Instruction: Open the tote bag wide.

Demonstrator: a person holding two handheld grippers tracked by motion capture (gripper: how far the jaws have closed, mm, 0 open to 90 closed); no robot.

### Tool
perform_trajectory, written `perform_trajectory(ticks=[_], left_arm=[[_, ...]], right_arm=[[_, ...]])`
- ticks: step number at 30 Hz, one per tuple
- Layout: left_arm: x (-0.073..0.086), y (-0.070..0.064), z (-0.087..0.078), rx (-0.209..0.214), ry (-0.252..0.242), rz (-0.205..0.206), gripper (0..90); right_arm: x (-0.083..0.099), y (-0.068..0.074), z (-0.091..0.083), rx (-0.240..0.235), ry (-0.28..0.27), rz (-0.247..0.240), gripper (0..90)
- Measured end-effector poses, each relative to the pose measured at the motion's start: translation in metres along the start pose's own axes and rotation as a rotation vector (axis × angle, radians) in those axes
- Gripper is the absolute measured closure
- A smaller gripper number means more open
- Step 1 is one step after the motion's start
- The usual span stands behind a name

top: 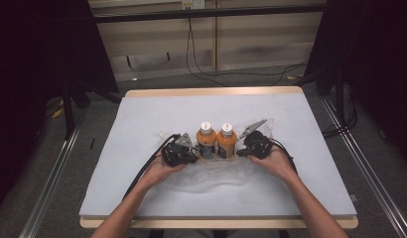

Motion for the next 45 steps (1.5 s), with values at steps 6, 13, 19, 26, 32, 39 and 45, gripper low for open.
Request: perform_trajectory(ticks=[6, 13, 19, 26, 32, 39, 45], left_arm=[[0.003, 0.001, -0.003, -0.026, 0.057, 0.023, 90.0], [0.003, 0.004, -0.005, -0.035, 0.050, 0.001, 90.0], [-0.008, 0.013, -0.012, -0.026, -0.062, -0.052, 89.5], [-0.002, 0.004, 0.000, -0.059, 0.066, 0.021, 90.0], [-0.002, 0.000, -0.004, -0.080, 0.212, 0.124, 90.0], [0.003, 0.002, -0.007, -0.015, 0.148, 0.083, 90.0], [0.005, 0.001, -0.009, 0.014, 0.170, 0.085, 90.0]], right_arm=[[0.006, 0.001, -0.006, 0.030, 0.049, -0.035, 90.0], [0.017, 0.003, -0.014, 0.016, 0.097, -0.071, 90.0], [0.021, 0.007, -0.017, -0.007, 0.113, -0.083, 90.0], [0.027, 0.012, -0.021, -0.011, 0.128, -0.091, 90.0], [0.027, 0.016, -0.025, -0.023, 0.152, -0.094, 90.0], [0.017, 0.015, -0.022, 0.001, 0.129, -0.098, 90.0], [0.011, 0.002, -0.020, 0.093, 0.128, -0.103, 90.0]])
Point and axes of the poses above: each handheld gripper's, and its own axes: z roughly forward along the jaws, x roughly out of its underside, y roughly to its left, the point moved 8 cm from there along z, roughly forward along the jaws, and after that the axes turned 12 degrees about z, right-handed, at the moved point
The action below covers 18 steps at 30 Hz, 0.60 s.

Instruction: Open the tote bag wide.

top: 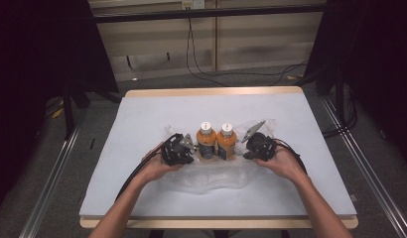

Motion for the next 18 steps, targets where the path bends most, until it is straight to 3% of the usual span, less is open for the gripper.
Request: perform_trajectory(ticks=[1, 2, 3, 4, 9, 13, 16, 17, 18], left_arm=[[0.000, 0.000, 0.000, 0.000, 0.000, 0.000, 90.0], [0.003, 0.000, -0.002, 0.005, 0.030, 0.015, 90.0], [0.003, 0.000, -0.002, 0.005, 0.030, 0.015, 90.0], [0.006, 0.001, -0.004, 0.001, 0.051, 0.030, 90.0], [0.019, 0.004, -0.011, -0.023, 0.090, 0.021, 90.0], [0.025, 0.005, -0.014, -0.018, 0.080, 0.008, 90.0], [0.030, 0.007, -0.016, -0.003, 0.077, 0.000, 90.0], [0.031, 0.008, -0.018, -0.003, 0.087, 0.020, 90.0], [0.033, 0.007, -0.019, -0.010, 0.084, 0.002, 90.0]], right_arm=[[0.004, -0.002, 0.004, 0.027, 0.040, -0.003, 90.0], [0.005, -0.002, 0.005, 0.022, 0.032, -0.015, 90.0], [0.005, -0.002, 0.005, 0.022, 0.032, -0.015, 90.0], [0.007, -0.001, 0.003, 0.019, 0.055, -0.015, 90.0], [0.018, -0.006, -0.004, 0.042, 0.118, -0.044, 90.0], [0.027, -0.010, -0.010, 0.073, 0.178, -0.062, 90.0], [0.035, -0.015, -0.014, 0.091, 0.198, -0.050, 90.0], [0.037, -0.018, -0.015, 0.095, 0.198, -0.056, 90.0], [0.039, -0.020, -0.017, 0.099, 0.200, -0.048, 90.0]])
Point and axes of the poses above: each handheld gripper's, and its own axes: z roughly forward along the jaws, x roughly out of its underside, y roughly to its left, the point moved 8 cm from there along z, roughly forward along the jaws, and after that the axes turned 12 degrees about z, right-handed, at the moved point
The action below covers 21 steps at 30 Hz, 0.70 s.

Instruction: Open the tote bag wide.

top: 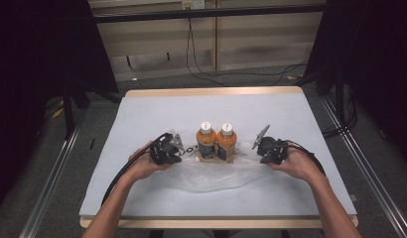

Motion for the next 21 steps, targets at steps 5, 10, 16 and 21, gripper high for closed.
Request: perform_trajectory(ticks=[5, 10, 16, 21], left_arm=[[0.007, -0.003, -0.004, 0.020, 0.015, -0.012, 90.0], [0.014, -0.007, -0.008, 0.035, 0.028, -0.005, 90.0], [0.015, -0.004, -0.010, 0.026, 0.007, -0.013, 90.0], [-0.004, 0.000, -0.014, 0.022, -0.083, 0.012, 90.0]], right_arm=[[0.010, -0.012, -0.002, -0.003, -0.010, 0.042, 90.0], [0.011, -0.017, -0.002, 0.033, -0.012, 0.028, 90.0], [0.006, -0.020, -0.001, 0.009, -0.065, 0.053, 90.0], [-0.003, -0.017, -0.012, -0.056, -0.150, 0.081, 90.0]])
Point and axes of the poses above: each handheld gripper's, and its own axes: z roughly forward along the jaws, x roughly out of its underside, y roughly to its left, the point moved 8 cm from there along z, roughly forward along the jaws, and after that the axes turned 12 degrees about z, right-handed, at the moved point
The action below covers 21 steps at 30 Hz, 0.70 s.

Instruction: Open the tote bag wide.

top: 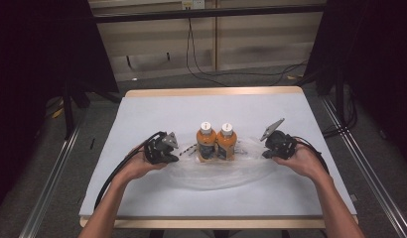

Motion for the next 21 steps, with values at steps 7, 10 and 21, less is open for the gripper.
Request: perform_trajectory(ticks=[7, 10, 21], left_arm=[[-0.020, 0.003, 0.019, -0.035, 0.002, 0.064, 90.0], [-0.010, 0.011, 0.024, -0.072, 0.075, 0.078, 90.0], [0.021, 0.019, 0.008, -0.067, 0.190, 0.107, 90.0]], right_arm=[[-0.009, 0.003, 0.006, 0.018, -0.006, -0.036, 90.0], [-0.008, 0.000, 0.014, 0.047, 0.028, -0.045, 90.0], [0.003, -0.014, 0.015, 0.109, 0.076, -0.084, 90.0]])
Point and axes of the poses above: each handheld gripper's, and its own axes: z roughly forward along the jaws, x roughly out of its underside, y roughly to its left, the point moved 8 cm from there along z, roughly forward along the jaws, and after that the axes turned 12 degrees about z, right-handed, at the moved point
